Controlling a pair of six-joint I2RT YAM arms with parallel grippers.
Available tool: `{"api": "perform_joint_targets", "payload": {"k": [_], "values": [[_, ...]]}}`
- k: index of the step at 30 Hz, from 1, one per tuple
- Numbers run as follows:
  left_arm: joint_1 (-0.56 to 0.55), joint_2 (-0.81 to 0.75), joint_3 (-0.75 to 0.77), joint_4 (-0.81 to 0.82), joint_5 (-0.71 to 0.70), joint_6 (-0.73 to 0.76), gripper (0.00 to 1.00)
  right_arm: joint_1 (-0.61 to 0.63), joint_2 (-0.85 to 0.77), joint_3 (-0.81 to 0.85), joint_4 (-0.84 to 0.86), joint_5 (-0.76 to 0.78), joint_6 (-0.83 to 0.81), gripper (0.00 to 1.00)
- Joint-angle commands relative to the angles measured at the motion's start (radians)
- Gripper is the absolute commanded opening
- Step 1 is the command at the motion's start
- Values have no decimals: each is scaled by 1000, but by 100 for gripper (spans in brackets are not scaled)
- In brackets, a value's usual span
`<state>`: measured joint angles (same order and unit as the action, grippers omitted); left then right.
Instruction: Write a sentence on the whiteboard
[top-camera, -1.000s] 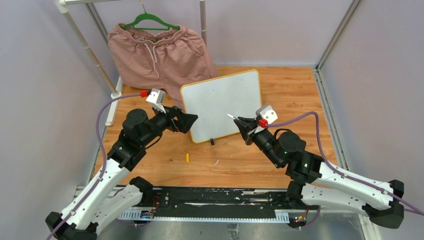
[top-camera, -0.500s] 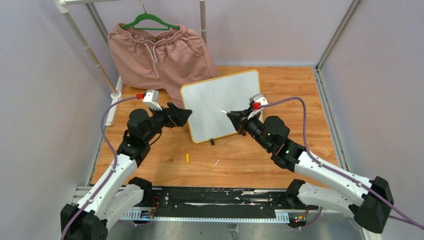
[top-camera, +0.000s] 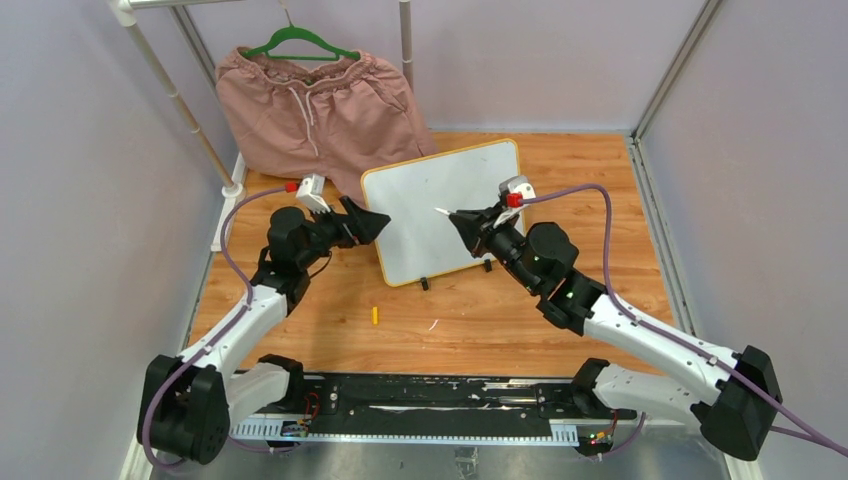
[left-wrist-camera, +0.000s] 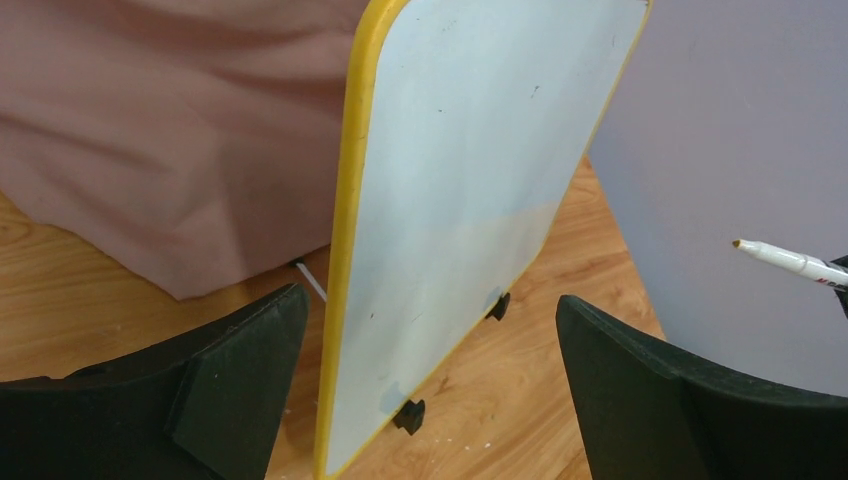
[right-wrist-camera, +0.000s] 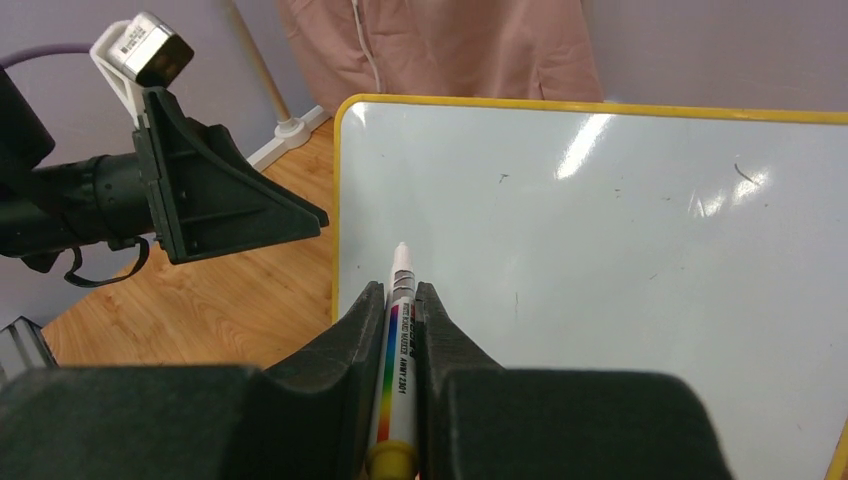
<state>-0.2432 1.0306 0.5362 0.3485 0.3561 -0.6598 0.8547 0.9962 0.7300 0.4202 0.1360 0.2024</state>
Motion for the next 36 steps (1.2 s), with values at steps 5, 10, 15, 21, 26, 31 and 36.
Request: {"api": "perform_joint_targets", "payload": {"k": [5, 10, 15, 21, 26, 31, 36], "values": [[9, 48, 30, 75, 55, -36, 100, -13, -16, 11, 69, -6, -63, 0], [16, 64, 37, 88, -14, -53, 100, -13, 16, 7, 153, -53, -56, 0], [16, 102, 47, 89, -7, 12, 96, -13, 67, 26, 199, -74, -55, 0], [16, 104, -16, 137, -26, -12, 88, -13, 151, 90, 180, -107, -66, 0], [17, 150, -14, 163, 16, -42, 82, -10, 215, 121, 204, -121, -52, 0], [32, 205, -57, 289, 67, -124, 72, -10, 257, 136, 237, -121, -39, 0], [51, 246, -112, 485, 128, -204, 65, -10, 269, 126, 282, -161, -26, 0]]}}
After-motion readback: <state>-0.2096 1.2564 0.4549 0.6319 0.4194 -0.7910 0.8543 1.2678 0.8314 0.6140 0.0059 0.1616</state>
